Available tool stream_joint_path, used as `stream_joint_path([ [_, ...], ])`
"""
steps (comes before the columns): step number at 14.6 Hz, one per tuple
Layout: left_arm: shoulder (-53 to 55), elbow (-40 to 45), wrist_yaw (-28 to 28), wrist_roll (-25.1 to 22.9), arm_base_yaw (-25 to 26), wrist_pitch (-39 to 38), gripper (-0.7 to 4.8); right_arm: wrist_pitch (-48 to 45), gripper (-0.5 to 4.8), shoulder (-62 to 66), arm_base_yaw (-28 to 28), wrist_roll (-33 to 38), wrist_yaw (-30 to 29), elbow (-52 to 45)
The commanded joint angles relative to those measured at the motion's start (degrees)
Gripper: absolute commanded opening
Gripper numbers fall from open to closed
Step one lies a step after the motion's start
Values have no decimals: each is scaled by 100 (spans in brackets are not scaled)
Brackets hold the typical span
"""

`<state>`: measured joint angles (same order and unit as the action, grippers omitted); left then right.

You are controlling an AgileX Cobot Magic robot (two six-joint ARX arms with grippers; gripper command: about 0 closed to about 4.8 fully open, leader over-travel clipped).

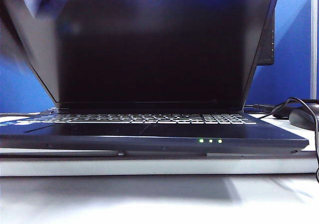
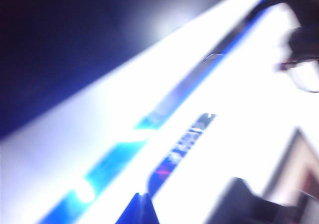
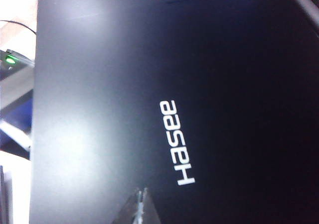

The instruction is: Close the lid of the black laptop.

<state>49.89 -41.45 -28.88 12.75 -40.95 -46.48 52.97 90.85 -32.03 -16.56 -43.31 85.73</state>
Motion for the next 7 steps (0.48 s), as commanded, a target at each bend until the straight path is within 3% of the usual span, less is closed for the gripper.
stream_joint_path([
  [1,-809,-144,-299,264,-2,-188,-5,107,-1,2,-17,7,-24,-2],
  [3,-1349,-232,-358,520,-2,-94,-5,205,-1,2,-17,7,-24,-2],
  [7,-1867,-796,299,713,0,378,-5,297,-1,2,-179,7,-7,-153],
])
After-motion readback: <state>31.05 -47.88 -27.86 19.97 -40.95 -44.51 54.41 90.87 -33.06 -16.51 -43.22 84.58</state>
